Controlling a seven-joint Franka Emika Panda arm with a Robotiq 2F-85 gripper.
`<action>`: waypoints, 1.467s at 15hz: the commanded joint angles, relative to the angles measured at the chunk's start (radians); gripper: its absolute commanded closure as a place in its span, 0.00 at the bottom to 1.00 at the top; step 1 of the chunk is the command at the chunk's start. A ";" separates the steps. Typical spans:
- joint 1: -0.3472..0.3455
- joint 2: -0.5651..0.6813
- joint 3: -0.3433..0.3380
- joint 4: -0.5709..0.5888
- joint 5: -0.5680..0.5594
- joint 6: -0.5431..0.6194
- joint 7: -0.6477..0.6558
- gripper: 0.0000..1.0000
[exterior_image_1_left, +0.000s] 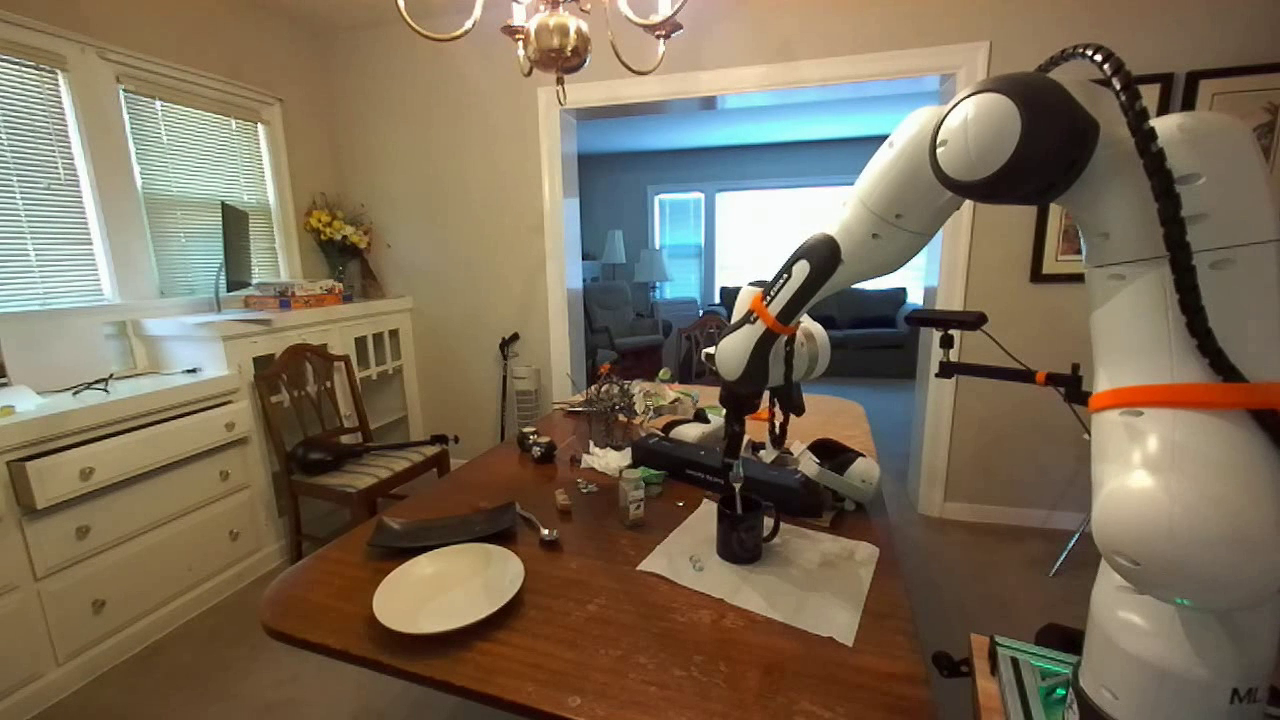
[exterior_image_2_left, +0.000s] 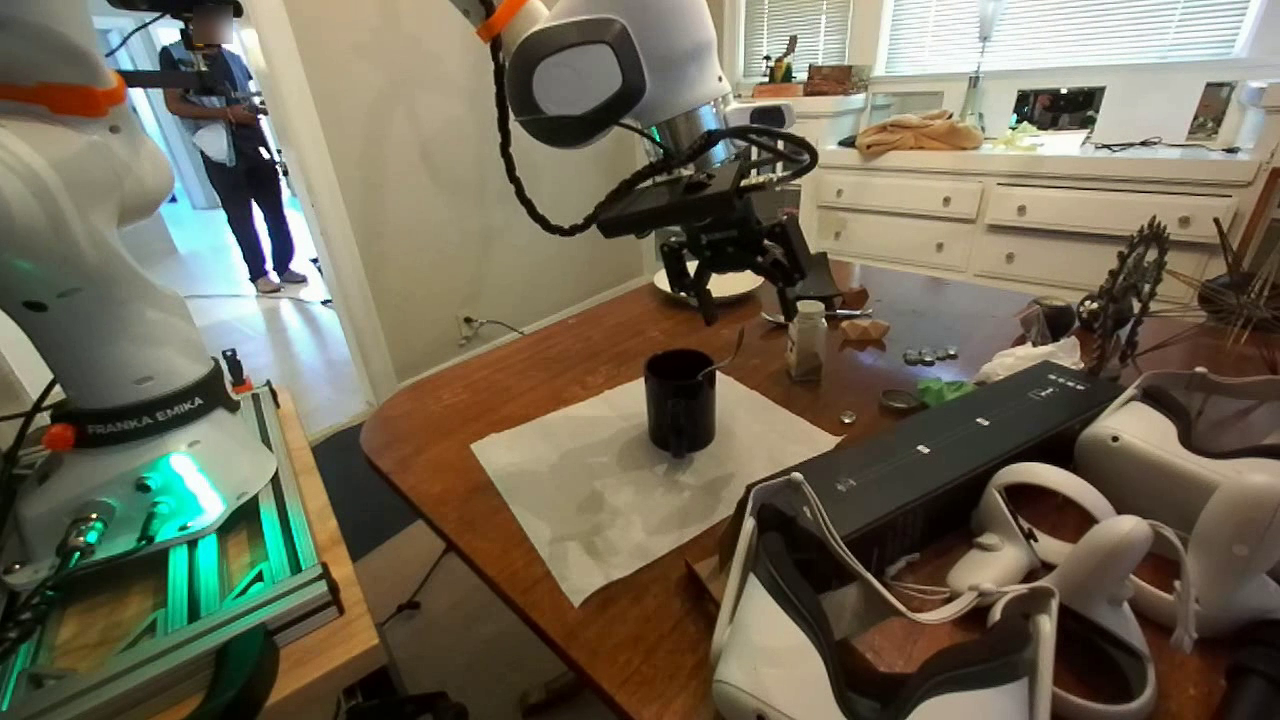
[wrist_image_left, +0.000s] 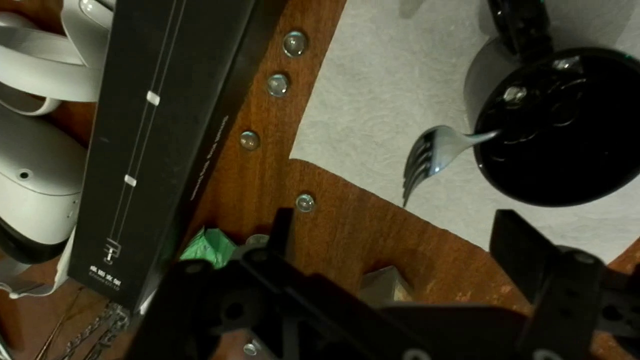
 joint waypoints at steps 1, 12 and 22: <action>-0.027 0.006 0.015 0.009 0.099 -0.065 -0.120 0.00; -0.018 0.038 0.005 0.038 0.152 -0.086 -0.181 0.89; 0.045 -0.068 -0.064 0.089 -0.021 -0.427 0.084 1.00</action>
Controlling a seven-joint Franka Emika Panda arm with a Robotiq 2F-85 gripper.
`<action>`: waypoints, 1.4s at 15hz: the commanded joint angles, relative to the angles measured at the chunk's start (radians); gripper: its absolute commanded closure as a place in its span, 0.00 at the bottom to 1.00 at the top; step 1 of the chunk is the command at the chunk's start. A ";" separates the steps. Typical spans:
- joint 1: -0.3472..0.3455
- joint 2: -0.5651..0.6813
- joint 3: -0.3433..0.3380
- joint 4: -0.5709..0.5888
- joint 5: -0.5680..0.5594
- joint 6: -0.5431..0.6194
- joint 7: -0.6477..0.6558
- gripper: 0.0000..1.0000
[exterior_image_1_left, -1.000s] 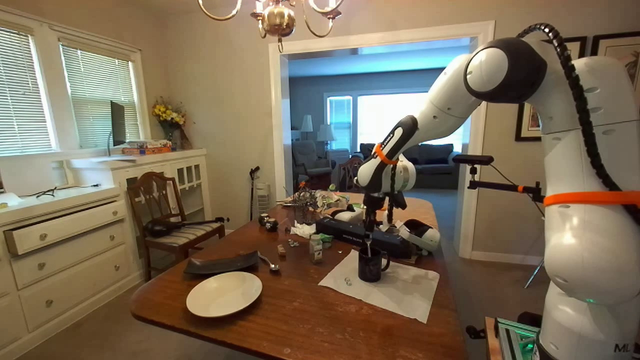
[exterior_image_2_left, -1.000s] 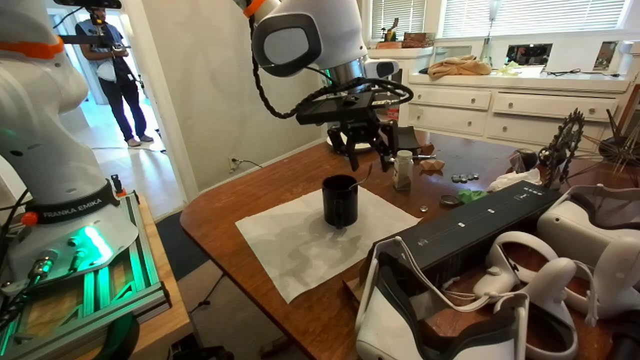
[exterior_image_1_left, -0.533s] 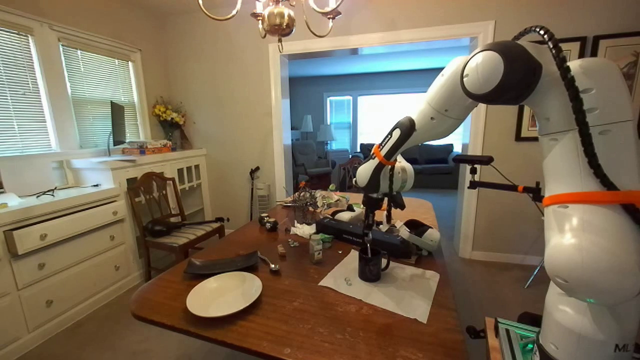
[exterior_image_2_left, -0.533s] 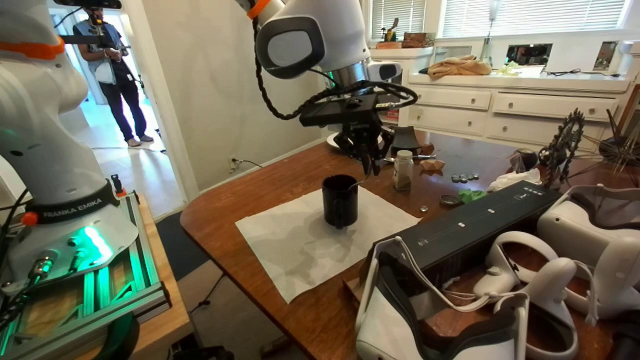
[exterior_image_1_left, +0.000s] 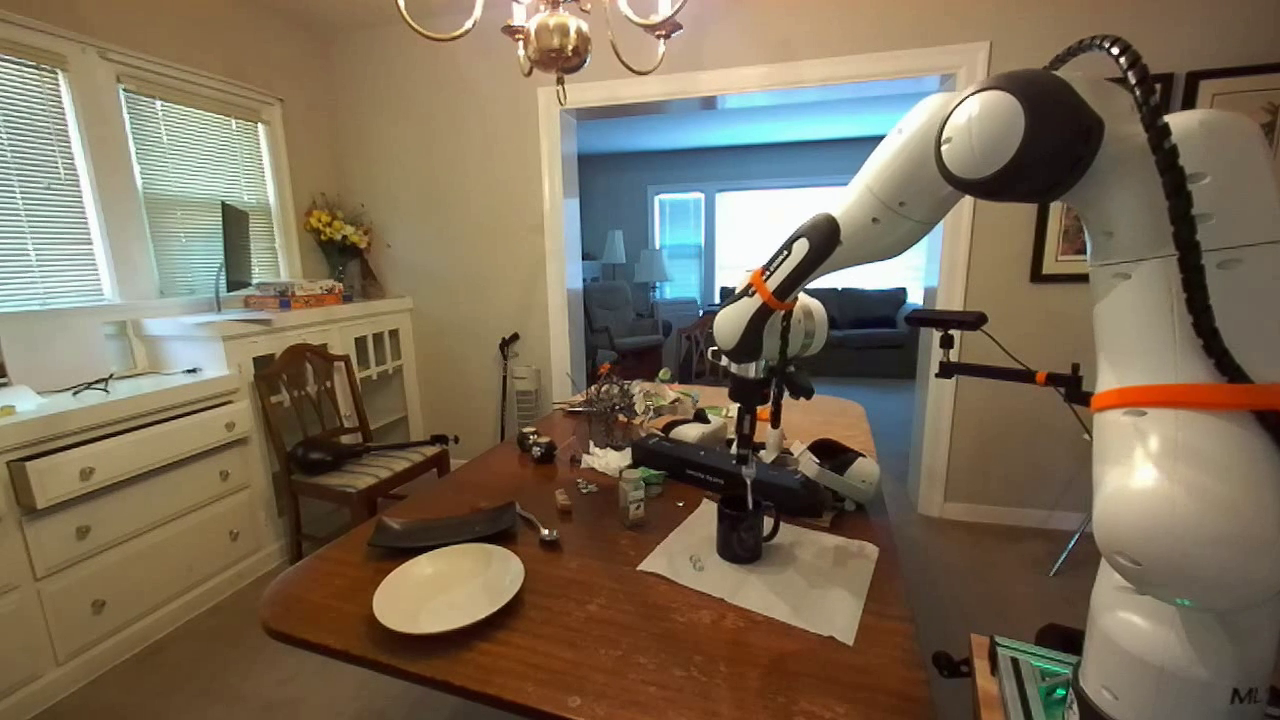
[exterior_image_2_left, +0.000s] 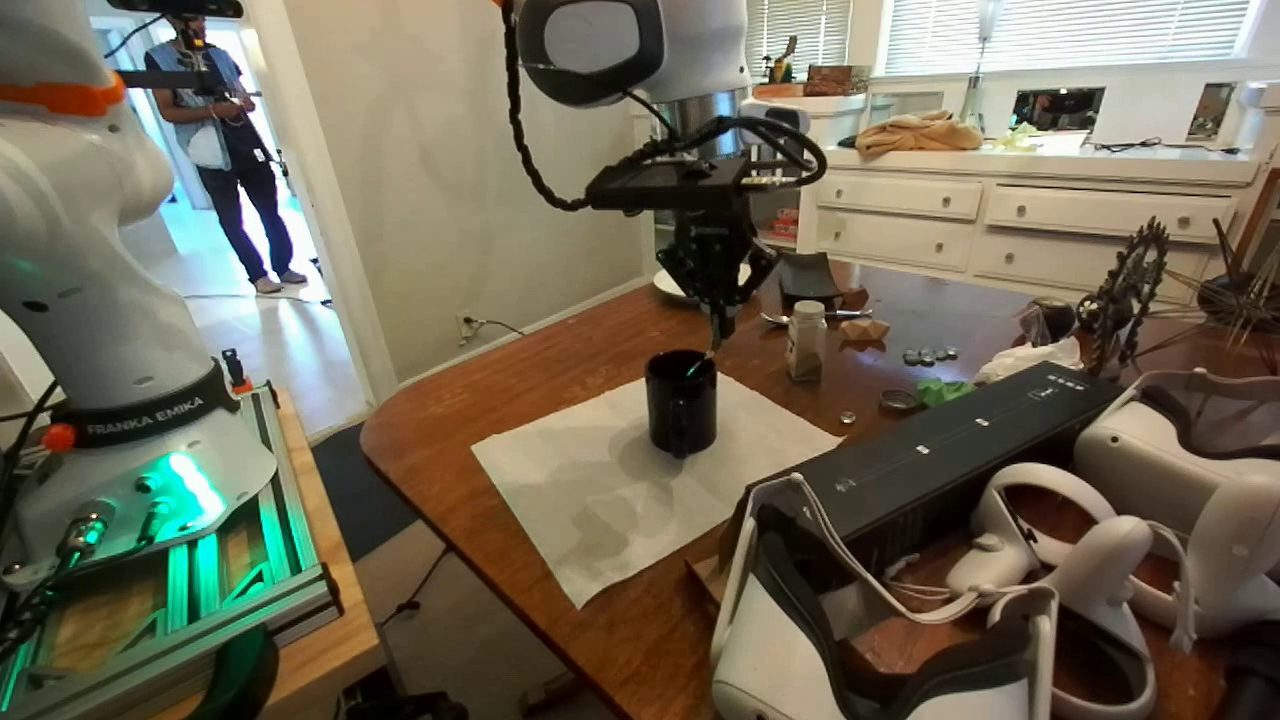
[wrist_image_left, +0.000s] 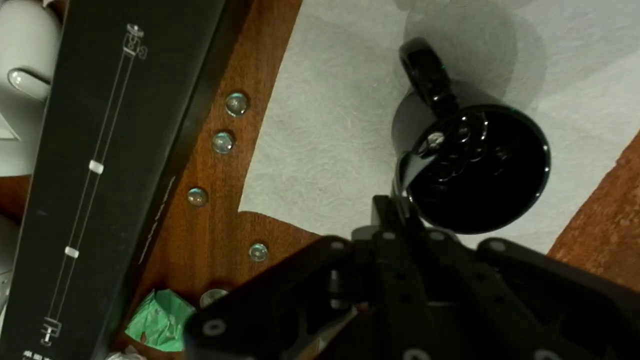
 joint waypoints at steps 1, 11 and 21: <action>0.044 -0.070 -0.025 0.013 -0.081 -0.155 0.146 0.99; 0.112 -0.176 -0.020 0.099 -0.053 -0.324 0.365 0.99; 0.026 0.099 -0.030 0.193 0.498 -0.213 0.220 0.99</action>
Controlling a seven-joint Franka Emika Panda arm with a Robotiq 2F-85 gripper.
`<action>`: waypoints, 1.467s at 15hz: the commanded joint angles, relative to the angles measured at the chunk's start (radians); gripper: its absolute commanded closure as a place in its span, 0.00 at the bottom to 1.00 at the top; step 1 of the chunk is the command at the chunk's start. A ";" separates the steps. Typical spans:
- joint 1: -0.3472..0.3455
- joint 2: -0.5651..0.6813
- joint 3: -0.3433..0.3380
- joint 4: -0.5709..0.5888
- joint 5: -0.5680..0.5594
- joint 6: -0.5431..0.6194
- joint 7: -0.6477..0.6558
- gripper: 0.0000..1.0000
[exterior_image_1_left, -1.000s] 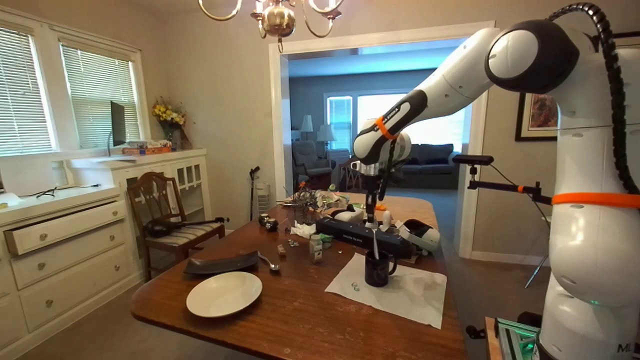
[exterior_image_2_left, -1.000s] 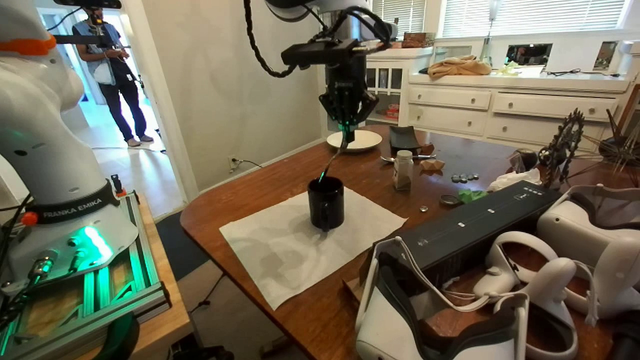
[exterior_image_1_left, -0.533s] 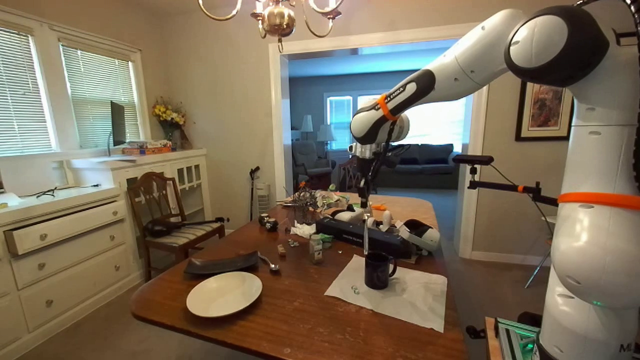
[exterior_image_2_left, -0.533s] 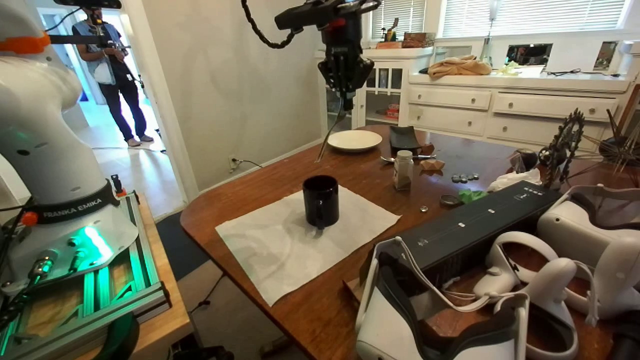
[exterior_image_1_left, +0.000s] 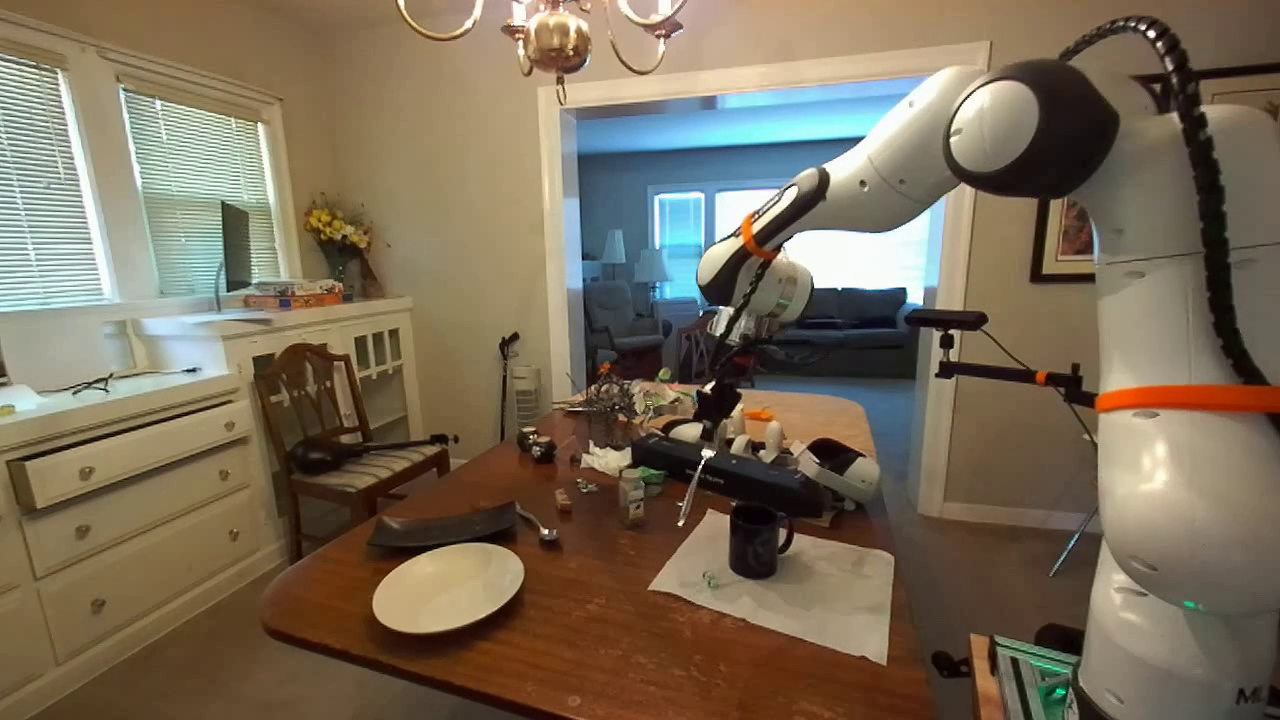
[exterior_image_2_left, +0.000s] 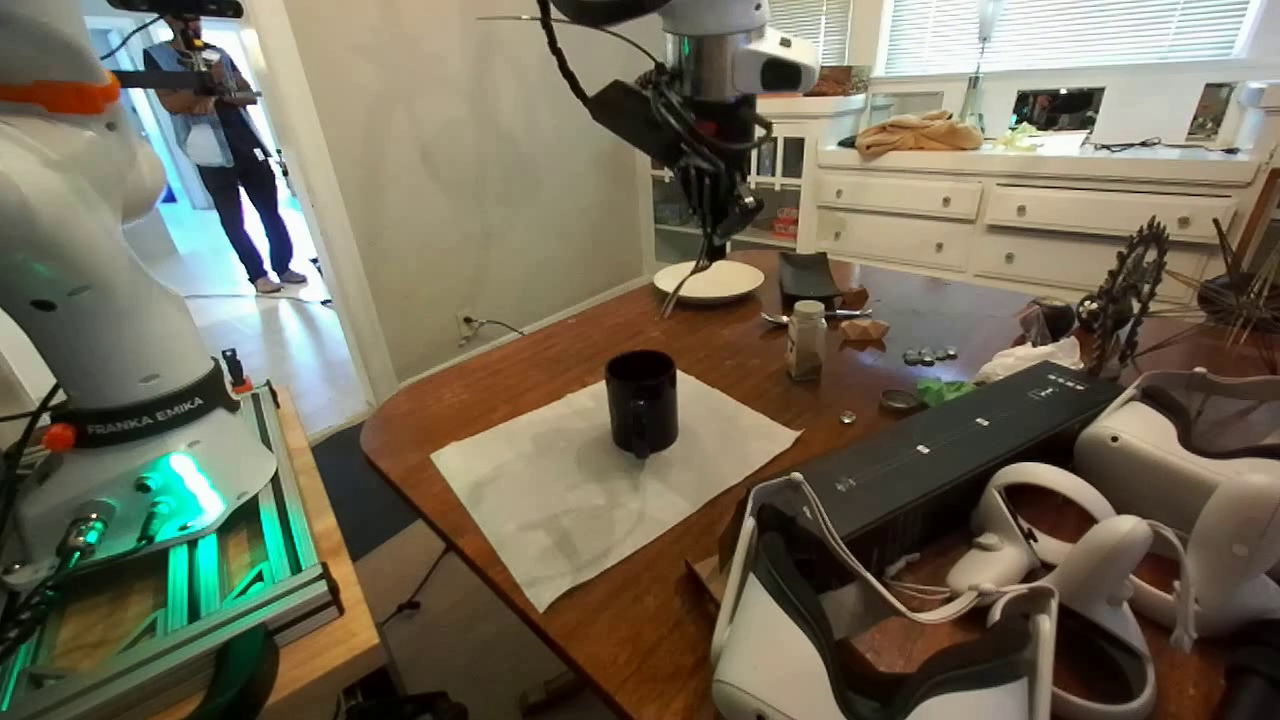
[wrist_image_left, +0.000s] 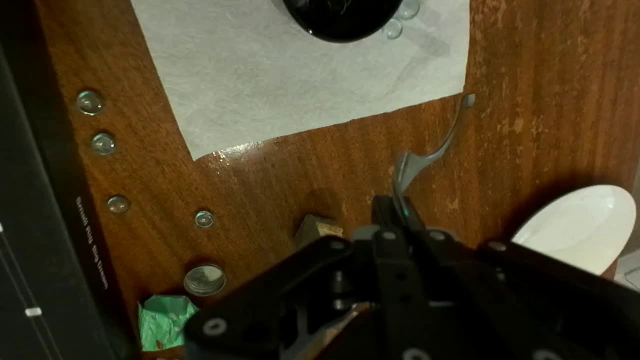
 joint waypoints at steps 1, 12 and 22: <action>-0.059 0.147 0.029 0.081 0.181 0.041 -0.075 0.99; -0.189 0.452 0.144 0.422 0.371 -0.044 -0.087 0.99; -0.217 0.641 0.182 0.590 0.315 -0.212 -0.089 0.99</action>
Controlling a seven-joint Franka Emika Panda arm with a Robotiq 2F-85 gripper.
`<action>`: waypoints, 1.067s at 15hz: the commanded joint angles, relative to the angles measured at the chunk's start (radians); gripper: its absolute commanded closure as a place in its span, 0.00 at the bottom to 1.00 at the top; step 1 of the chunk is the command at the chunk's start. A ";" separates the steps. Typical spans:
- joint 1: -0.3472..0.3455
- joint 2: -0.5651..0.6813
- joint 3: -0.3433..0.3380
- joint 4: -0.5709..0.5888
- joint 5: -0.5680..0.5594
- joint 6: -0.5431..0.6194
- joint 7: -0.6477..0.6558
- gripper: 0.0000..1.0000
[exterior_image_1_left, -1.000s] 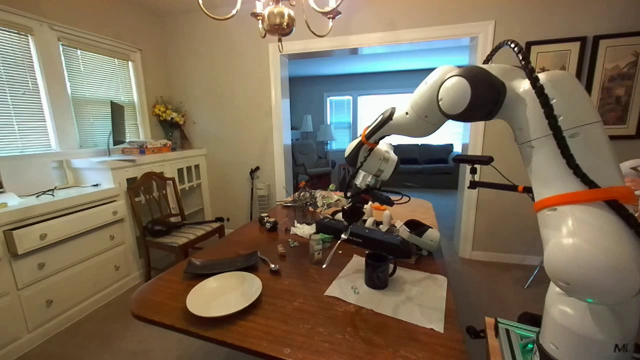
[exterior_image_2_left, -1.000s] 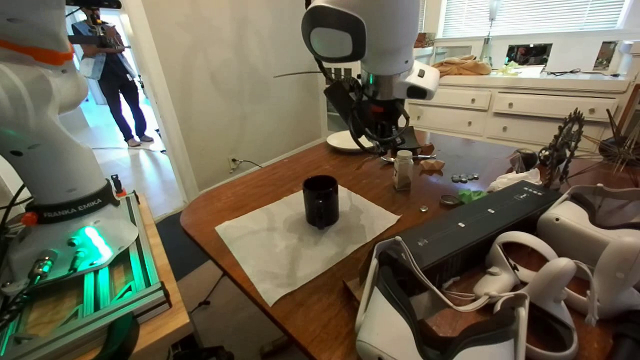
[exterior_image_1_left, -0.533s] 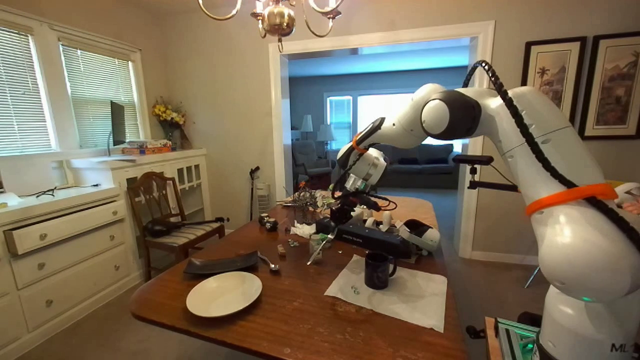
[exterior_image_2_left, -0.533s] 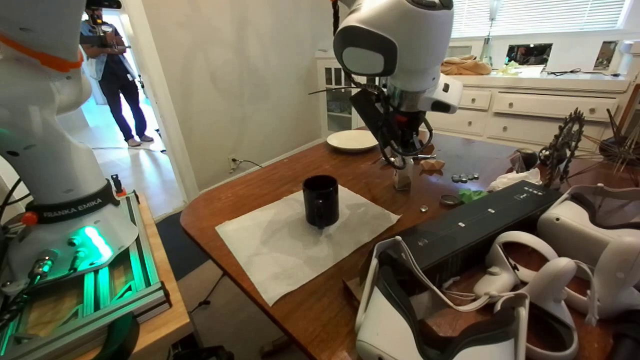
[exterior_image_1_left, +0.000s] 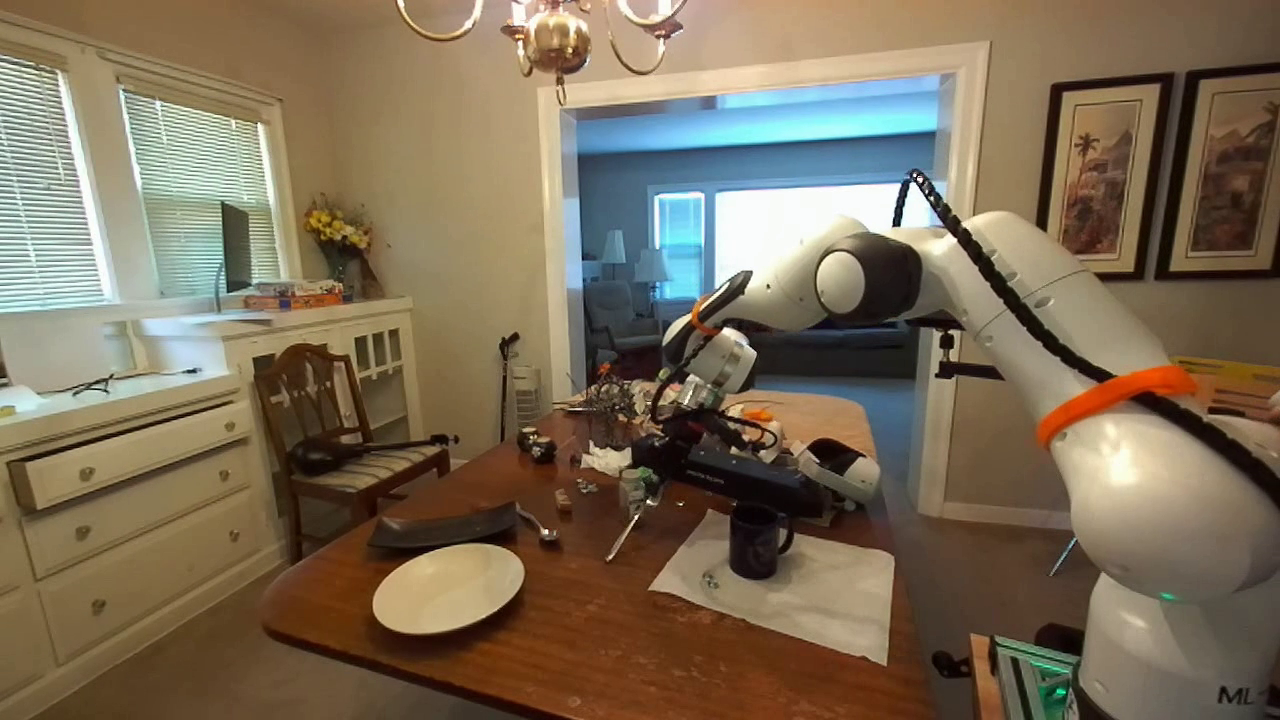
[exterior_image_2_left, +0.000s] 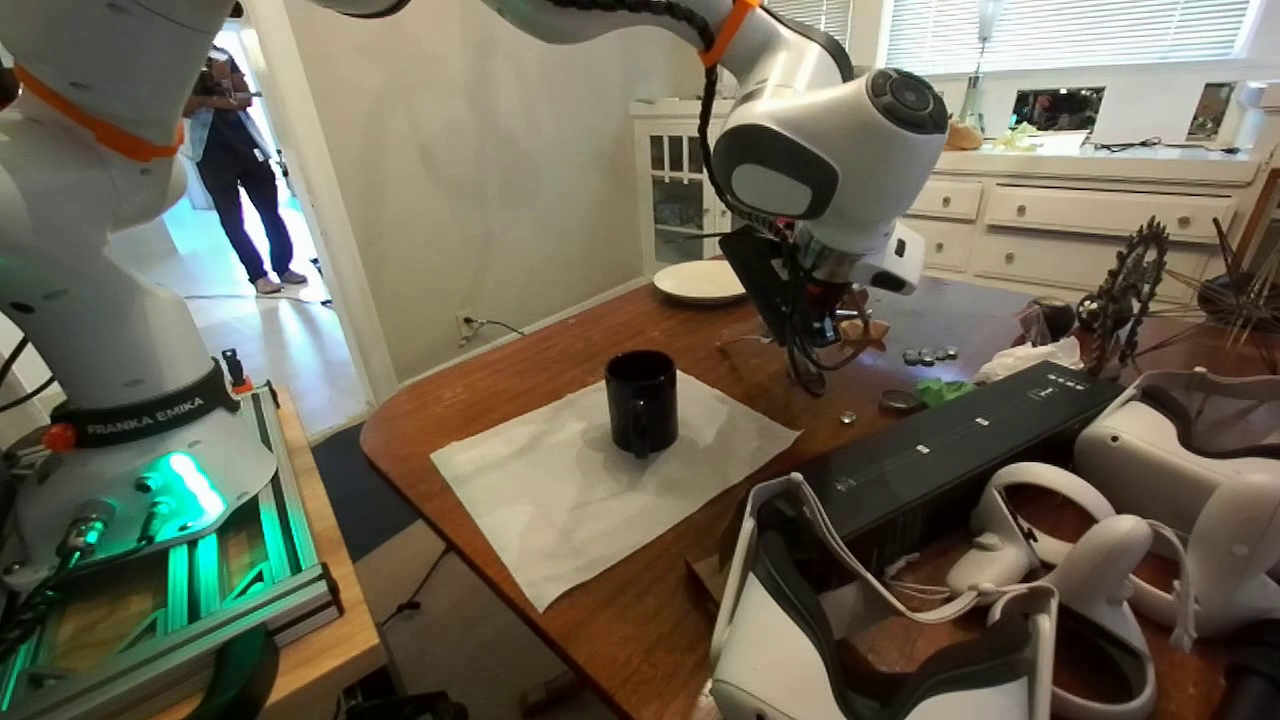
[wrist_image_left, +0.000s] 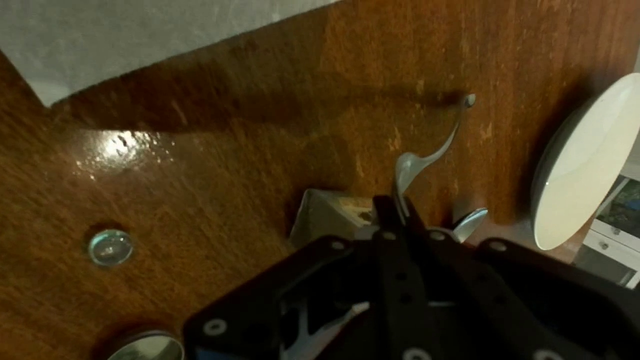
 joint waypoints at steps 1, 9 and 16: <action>-0.008 0.046 0.008 0.032 -0.033 -0.042 0.001 0.99; -0.004 0.062 -0.009 0.019 -0.089 -0.102 0.035 0.48; 0.054 -0.209 -0.093 -0.239 -0.367 0.009 0.041 0.00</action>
